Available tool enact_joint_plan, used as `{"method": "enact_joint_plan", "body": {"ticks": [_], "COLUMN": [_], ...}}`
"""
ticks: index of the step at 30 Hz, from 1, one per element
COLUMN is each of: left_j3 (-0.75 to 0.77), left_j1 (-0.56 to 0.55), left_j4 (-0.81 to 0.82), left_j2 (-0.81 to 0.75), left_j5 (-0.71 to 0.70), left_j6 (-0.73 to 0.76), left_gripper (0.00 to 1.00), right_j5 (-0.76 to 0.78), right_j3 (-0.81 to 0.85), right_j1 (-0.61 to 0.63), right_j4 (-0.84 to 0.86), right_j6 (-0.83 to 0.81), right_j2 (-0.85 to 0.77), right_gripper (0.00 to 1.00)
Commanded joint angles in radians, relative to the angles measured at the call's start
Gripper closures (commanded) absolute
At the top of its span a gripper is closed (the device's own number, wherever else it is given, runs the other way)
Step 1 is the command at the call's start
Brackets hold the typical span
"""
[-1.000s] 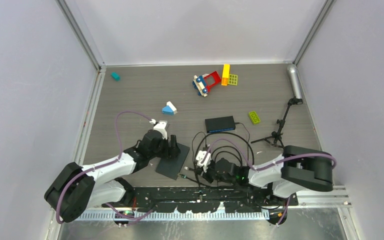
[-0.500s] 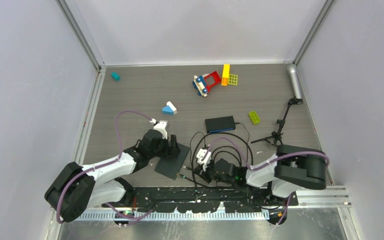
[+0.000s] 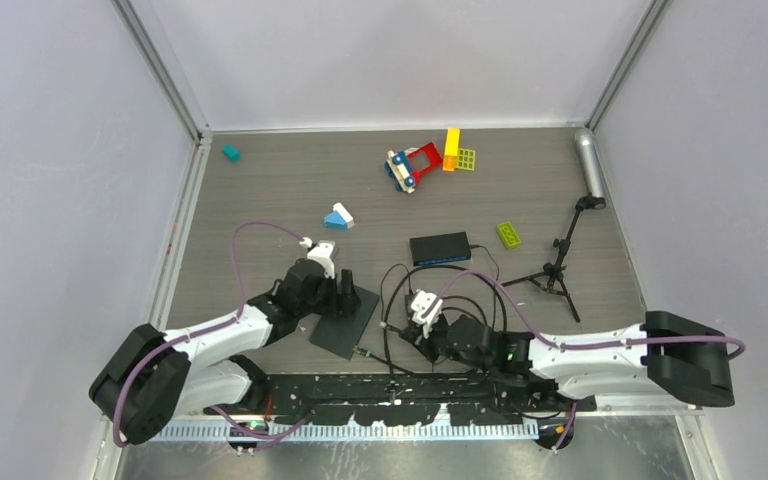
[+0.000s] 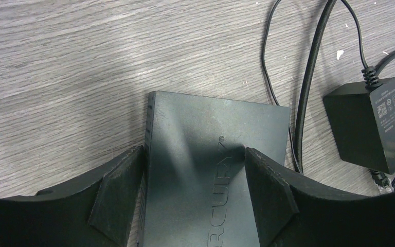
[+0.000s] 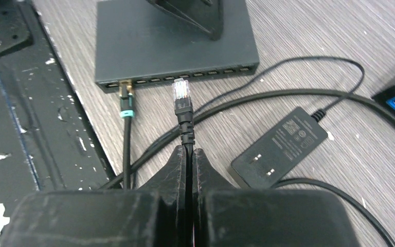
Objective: Insert the plug into the switch port
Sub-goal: Insert the connector into the switch port.
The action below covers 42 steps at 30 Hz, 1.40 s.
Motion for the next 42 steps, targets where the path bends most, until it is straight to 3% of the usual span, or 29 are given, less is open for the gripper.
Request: {"method": "enact_joint_plan", "body": {"ticks": [1,7,15,21,35,39,42], "left_j3": [0.022,-0.003,-0.021,-0.032,0.002,-0.003,-0.004], "left_j1": [-0.003,-0.002,-0.003,-0.003,-0.003,-0.002,-0.002], "left_j4": [-0.001,-0.07,-0.293,-0.351,-0.333,-0.33,-0.315], "left_j2": [-0.008,-0.096,-0.384,-0.494,-0.445,-0.445,-0.437], "left_j5": [0.014,-0.122,-0.302,-0.33,-0.328,-0.33,-0.332], "left_j6": [-0.004,-0.097,-0.195,-0.202,-0.17,-0.167,-0.155], "left_gripper": [0.28,0.21,0.19,0.19,0.19,0.19,0.19], "right_j5": [-0.092,-0.184,-0.138,-0.031,0.243,0.331,0.365], "right_j3": [-0.043,0.01,0.018,0.013,-0.136,-0.191,-0.185], "right_j1": [0.006,0.006,0.006,0.025,0.059,0.099,0.129], "right_j4": [0.309,0.59,1.028,1.032,1.03,1.018,0.881], "right_j6": [-0.083,-0.12,-0.081,-0.02,0.378,0.437,0.423], "right_j2": [0.032,0.302,0.699,0.784,0.8,0.75,0.638], "right_gripper": [1.0,1.0,0.99,1.0,1.0,1.0,0.99]}}
